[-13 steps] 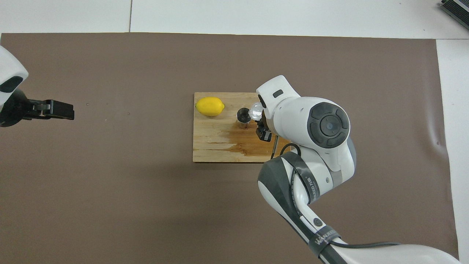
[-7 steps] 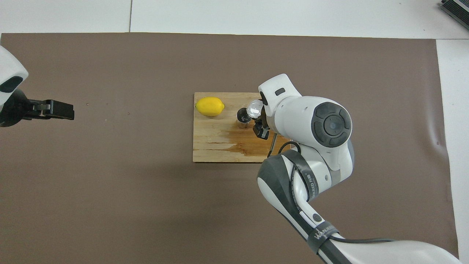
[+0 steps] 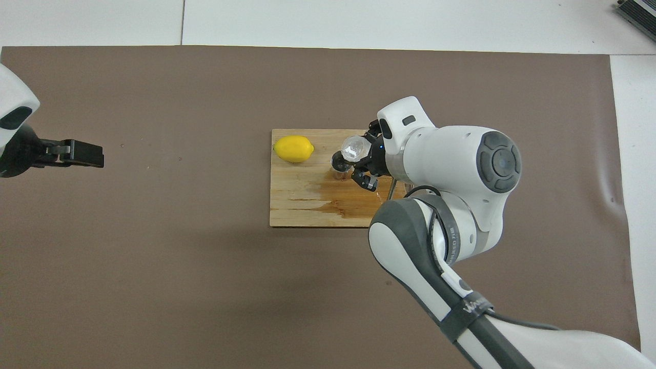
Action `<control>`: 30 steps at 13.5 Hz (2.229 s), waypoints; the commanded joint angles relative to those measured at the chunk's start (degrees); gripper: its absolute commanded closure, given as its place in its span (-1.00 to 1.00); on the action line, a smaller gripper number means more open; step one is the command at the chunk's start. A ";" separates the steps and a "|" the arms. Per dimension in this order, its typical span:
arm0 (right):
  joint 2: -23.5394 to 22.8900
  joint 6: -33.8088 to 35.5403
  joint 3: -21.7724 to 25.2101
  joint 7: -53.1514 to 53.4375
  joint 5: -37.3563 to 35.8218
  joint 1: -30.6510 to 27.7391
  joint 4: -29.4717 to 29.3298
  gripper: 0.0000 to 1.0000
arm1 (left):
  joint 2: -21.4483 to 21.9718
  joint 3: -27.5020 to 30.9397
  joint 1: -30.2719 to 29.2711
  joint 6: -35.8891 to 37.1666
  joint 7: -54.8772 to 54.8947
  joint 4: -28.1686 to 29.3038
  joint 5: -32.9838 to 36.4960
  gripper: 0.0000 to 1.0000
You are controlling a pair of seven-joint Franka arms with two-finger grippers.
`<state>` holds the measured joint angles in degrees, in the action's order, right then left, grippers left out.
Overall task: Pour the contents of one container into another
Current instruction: 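Carry the white cup with the right gripper back to its spot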
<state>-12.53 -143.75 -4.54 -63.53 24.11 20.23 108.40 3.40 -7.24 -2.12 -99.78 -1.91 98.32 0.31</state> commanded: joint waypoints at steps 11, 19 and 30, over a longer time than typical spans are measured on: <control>2.16 10.14 -0.56 -33.03 22.10 -15.99 1.02 0.83 | 0.82 -0.23 -0.51 0.73 0.41 0.56 0.74 -1.00; 0.14 15.96 -0.47 -57.21 34.60 -25.93 6.99 0.84 | 0.82 -0.23 -0.51 0.73 0.41 0.56 0.74 -1.00; -8.56 20.44 -0.47 -77.62 38.82 -32.89 9.46 0.80 | 0.82 -0.23 -0.51 0.73 0.41 0.47 0.74 -1.00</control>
<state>-21.44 -124.07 -4.36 -138.83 61.46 -11.94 116.95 3.40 -7.24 -2.13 -99.72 -1.91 98.32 0.31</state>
